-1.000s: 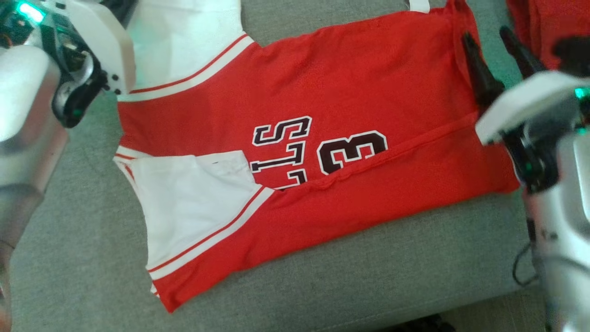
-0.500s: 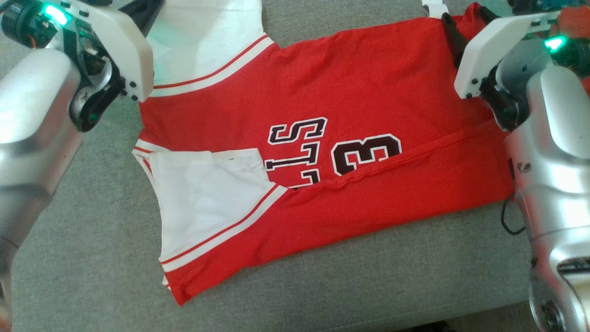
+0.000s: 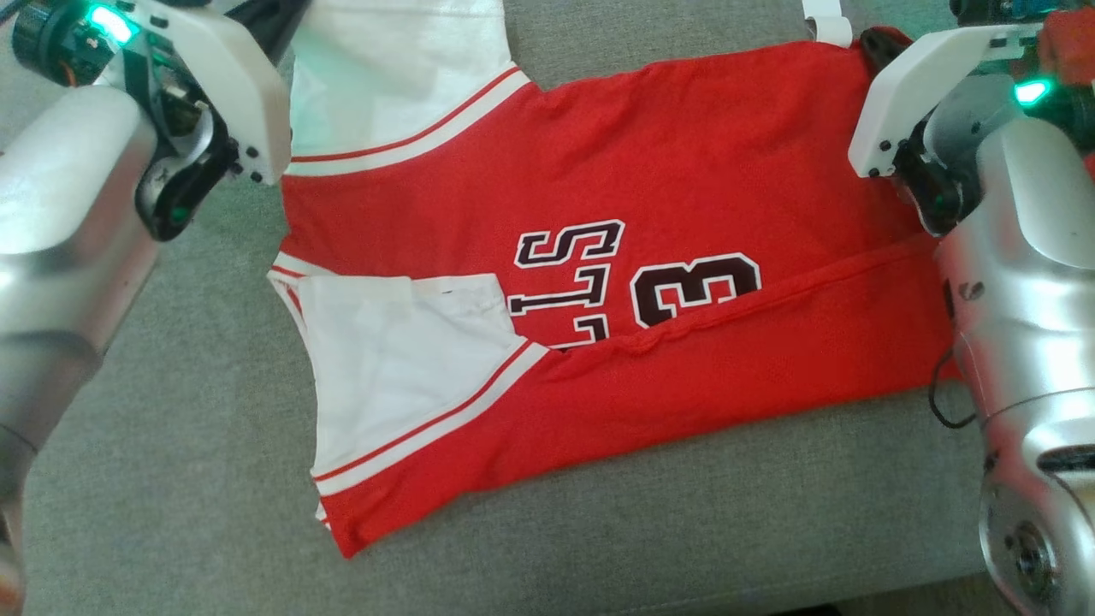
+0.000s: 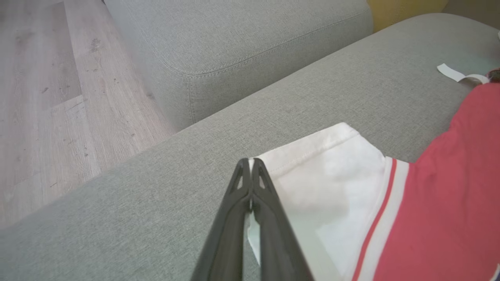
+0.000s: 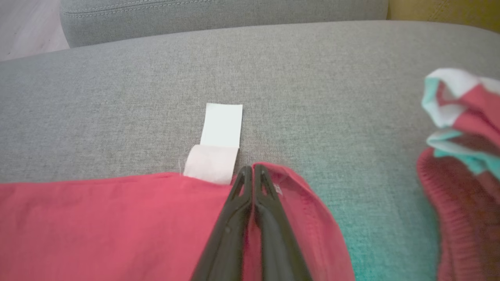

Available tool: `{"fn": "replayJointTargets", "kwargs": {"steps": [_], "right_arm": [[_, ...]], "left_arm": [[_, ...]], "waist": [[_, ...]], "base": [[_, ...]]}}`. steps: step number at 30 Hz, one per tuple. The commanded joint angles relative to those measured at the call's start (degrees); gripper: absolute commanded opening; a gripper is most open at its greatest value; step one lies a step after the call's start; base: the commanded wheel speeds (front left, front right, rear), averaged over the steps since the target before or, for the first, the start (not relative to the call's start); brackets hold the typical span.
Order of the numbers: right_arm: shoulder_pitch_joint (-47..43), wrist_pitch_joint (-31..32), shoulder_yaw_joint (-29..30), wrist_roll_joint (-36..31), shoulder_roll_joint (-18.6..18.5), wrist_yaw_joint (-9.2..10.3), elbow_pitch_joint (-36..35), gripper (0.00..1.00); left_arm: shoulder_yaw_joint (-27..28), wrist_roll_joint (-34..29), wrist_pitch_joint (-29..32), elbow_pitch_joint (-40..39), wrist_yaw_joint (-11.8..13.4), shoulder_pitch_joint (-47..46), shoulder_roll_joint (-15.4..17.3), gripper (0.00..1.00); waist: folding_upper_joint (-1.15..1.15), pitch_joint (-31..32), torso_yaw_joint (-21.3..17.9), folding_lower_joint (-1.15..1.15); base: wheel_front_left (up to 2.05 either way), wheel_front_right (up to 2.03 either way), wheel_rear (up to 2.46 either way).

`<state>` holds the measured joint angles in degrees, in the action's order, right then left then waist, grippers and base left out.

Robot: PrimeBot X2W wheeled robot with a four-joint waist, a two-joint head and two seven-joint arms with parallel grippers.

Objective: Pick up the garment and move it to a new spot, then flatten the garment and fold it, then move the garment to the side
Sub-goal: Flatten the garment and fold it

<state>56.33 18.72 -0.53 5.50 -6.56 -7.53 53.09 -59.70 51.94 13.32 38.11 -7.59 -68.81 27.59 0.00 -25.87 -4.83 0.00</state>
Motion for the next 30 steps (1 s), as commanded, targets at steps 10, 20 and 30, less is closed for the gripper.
{"fn": "replayJointTargets", "kwargs": {"steps": [10, 20, 30], "right_arm": [[4.9, -5.8, 2.3, 1.1, -1.0, 0.04, 0.2, 0.00], [-0.6, -6.5, 0.5, 13.2, -7.8, 0.04, -4.0, 0.00], [-15.0, -4.5, -1.7, 23.4, -16.1, 0.04, -16.7, 0.00]], "left_arm": [[1.8, -1.4, -10.2, 2.8, 0.1, -5.6, 1.7, 0.00], [2.2, 3.5, -16.0, 0.5, 0.1, -4.2, 0.4, 0.00], [-0.3, 5.8, -20.3, -11.3, 0.3, 5.6, 5.2, 0.00]], "waist": [[0.00, 1.4, 1.3, 0.00], [0.00, 4.1, 5.8, 0.00], [0.00, 7.5, 10.5, 0.00]], "base": [[0.00, 0.00, 0.00], [0.00, 0.00, 0.00], [0.00, 0.00, 0.00]]}}
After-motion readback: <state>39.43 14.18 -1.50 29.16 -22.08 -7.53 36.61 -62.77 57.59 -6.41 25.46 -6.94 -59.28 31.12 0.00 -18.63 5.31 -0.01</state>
